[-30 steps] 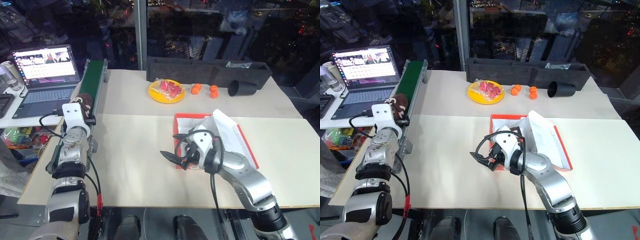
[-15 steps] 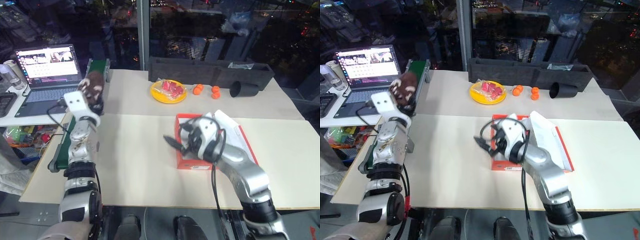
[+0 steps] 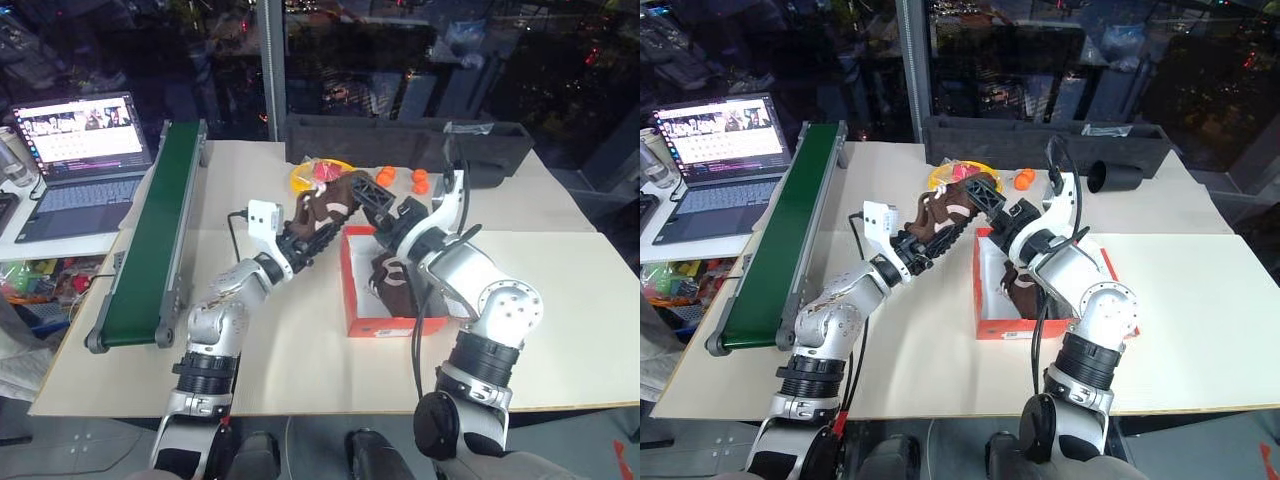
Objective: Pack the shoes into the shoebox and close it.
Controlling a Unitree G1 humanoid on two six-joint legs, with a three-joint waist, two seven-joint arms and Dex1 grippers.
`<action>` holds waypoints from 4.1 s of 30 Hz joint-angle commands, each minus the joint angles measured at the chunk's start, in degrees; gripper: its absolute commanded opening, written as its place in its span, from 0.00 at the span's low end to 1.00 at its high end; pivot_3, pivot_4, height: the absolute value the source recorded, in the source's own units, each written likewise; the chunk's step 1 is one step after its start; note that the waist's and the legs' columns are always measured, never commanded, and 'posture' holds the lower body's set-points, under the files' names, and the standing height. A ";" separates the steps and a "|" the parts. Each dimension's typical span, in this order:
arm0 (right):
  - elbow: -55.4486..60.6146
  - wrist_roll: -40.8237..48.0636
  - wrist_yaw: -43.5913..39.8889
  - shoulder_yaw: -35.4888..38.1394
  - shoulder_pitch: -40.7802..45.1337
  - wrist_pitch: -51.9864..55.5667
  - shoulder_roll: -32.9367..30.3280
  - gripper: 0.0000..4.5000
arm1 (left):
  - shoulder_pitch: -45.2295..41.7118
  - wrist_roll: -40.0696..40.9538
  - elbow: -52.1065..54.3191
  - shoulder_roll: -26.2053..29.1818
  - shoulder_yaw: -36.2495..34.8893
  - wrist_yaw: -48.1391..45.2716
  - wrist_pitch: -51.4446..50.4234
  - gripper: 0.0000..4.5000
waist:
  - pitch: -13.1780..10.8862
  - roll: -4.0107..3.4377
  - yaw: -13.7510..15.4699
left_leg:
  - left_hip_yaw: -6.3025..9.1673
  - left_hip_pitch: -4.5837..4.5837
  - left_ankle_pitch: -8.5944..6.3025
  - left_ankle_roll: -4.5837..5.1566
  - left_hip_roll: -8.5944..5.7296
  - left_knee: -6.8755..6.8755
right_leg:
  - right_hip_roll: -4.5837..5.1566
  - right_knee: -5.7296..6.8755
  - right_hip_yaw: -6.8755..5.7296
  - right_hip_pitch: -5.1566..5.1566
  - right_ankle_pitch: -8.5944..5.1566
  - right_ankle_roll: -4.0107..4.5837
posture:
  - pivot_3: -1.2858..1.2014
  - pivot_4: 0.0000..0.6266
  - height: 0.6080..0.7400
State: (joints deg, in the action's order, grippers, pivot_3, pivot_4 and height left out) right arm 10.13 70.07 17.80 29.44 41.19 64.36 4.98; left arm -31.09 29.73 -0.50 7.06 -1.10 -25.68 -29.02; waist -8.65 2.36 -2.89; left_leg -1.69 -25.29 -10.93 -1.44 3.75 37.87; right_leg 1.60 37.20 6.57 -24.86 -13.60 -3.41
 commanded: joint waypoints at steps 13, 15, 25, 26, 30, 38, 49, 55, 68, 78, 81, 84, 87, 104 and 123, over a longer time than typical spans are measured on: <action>0.66 9.78 7.93 -8.58 -3.14 -3.10 -0.52 1.00 | -1.06 0.54 4.59 -1.54 1.43 -2.00 -0.67 0.58 | 0.00 0.00 0.14 | 0.02 -0.02 0.00 0.00 -0.01 0.00 | 0.01 -0.06 -0.02 0.02 -0.01 -0.01 | 0.52 0.24 0.80; 0.18 9.89 8.20 -8.80 -3.80 -3.81 -1.18 1.00 | -1.10 0.51 4.67 -1.54 1.36 -1.98 -0.62 0.58 | 0.00 0.00 0.14 | 0.02 -0.02 0.00 0.00 0.00 0.00 | 0.01 -0.06 -0.02 0.02 -0.01 -0.01 | 0.52 0.24 0.80; -4.73 7.08 8.11 -10.76 -7.76 -5.71 -4.64 1.00 | -1.42 0.24 4.74 -1.62 0.63 -1.80 -0.57 0.58 | 0.00 0.00 0.20 | 0.03 -0.03 0.00 0.01 0.00 0.00 | 0.00 -0.08 -0.02 0.02 -0.01 -0.01 | 0.52 0.24 0.80; -4.92 7.12 8.26 -10.76 -8.01 -6.03 -4.69 1.00 | -1.36 0.18 4.72 -1.62 0.54 -1.85 -0.59 0.58 | 0.00 0.00 0.29 | 0.03 -0.04 0.00 0.01 0.00 0.00 | 0.01 -0.10 -0.02 0.04 -0.01 -0.01 | 0.52 0.24 0.80; -5.15 7.20 8.19 -11.07 -8.21 -6.62 -5.21 1.00 | -0.98 -0.03 5.03 -1.62 0.44 -1.69 -0.77 0.58 | -0.08 -0.15 0.19 | 0.02 -0.09 0.00 0.01 0.00 0.00 | 0.00 -0.10 0.00 -0.02 -0.01 -0.02 | 0.52 0.24 0.80; -5.49 8.07 8.51 -10.73 -6.20 -8.43 -6.41 1.00 | -0.71 -0.02 5.39 -1.32 0.68 -1.87 -1.31 0.58 | -0.08 -0.15 0.24 | 0.03 -0.09 -0.01 0.01 0.00 -0.01 | -0.02 -0.10 0.00 -0.02 -0.01 -0.02 | 0.52 0.24 0.80; -4.36 8.71 8.67 -10.72 -5.20 -11.12 -6.23 0.34 | -0.59 -0.74 5.32 -0.64 1.41 -2.25 -1.36 0.58 | -0.08 -0.15 0.25 | 0.03 -0.10 -0.01 0.01 0.00 0.00 | -0.02 -0.12 0.00 -0.02 -0.01 -0.02 | 0.52 0.24 0.80; -3.00 7.96 6.80 -12.17 -4.73 -11.86 -6.57 0.09 | -0.64 -2.30 4.83 -0.15 2.11 -1.86 -0.01 0.58 | -0.08 -0.15 0.23 | 0.03 -0.09 -0.01 0.01 0.01 -0.01 | -0.02 -0.11 0.00 -0.02 -0.01 -0.02 | 0.52 0.24 0.80; -0.35 -6.22 7.17 -8.09 -0.38 -27.63 -10.14 0.08 | 0.12 -7.80 3.59 2.77 5.20 -3.49 3.27 0.99 | -0.09 -0.16 0.70 | 0.02 -0.15 -0.01 0.01 -0.03 -0.01 | 0.01 -0.12 0.00 -0.06 -0.02 -0.02 | 0.52 0.24 0.80; -4.68 -1.42 -5.11 -16.51 4.97 4.87 -34.37 0.08 | 1.29 -9.39 1.66 2.88 5.80 -3.95 4.13 0.99 | -0.14 -0.29 -0.10 | -0.14 -0.13 -0.08 0.15 0.09 -0.15 | -0.11 -0.14 0.24 -0.22 -0.05 0.02 | 0.52 0.24 0.80; -8.02 -1.68 -6.69 -15.78 6.45 11.17 -38.06 0.08 | 1.26 -9.88 1.05 2.68 6.18 -4.54 4.55 0.99 | -0.14 -0.30 0.36 | -0.13 -0.11 -0.08 0.15 0.08 -0.11 | -0.12 -0.10 0.23 -0.18 -0.06 0.04 | 0.52 0.24 0.80; -9.87 -4.06 -9.10 -17.53 6.55 15.92 -41.41 0.08 | 1.46 -9.82 1.03 2.71 6.05 -4.95 4.86 0.99 | -0.15 -0.30 0.89 | -0.14 -0.21 -0.08 0.15 -0.04 -0.04 | 0.02 -0.17 0.21 -0.19 -0.06 0.03 | 0.52 0.24 0.80; -9.98 -6.52 -12.04 -20.01 6.25 19.08 -42.67 0.08 | 1.84 -9.66 1.11 3.14 5.88 -5.73 5.38 0.99 | -0.15 -0.30 0.83 | -0.17 -0.24 -0.11 0.20 -0.04 -0.05 | 0.03 -0.23 0.23 -0.20 -0.07 0.00 | 0.52 0.24 0.80; -9.49 -18.81 -21.27 -25.73 6.91 24.60 -37.99 0.08 | 4.43 -16.19 -1.82 8.86 10.39 -13.86 14.69 0.99 | -0.14 -0.30 0.82 | -0.16 -0.23 -0.12 0.22 -0.03 -0.05 | 0.02 -0.19 0.22 -0.20 -0.08 -0.01 | 0.52 0.24 0.80; -31.92 -39.04 -32.08 -36.48 2.52 10.04 -28.52 0.08 | 2.47 -17.56 -4.68 6.03 12.00 -16.56 17.04 0.99 | 0.29 -0.01 0.16 | -0.15 0.90 -0.14 0.22 0.01 -0.05 | -0.02 -0.24 0.17 0.88 -0.10 -0.02 | 0.52 0.24 0.80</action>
State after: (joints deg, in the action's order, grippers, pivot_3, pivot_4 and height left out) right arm -16.50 34.98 -14.57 -4.34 45.87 75.42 -24.09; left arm -27.41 12.16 -6.49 13.41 10.66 -41.87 -12.95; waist -8.36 2.35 -2.73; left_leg -1.85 -24.27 -11.07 -1.21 3.78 37.82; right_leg 1.54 36.96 6.76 -23.89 -13.77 -3.54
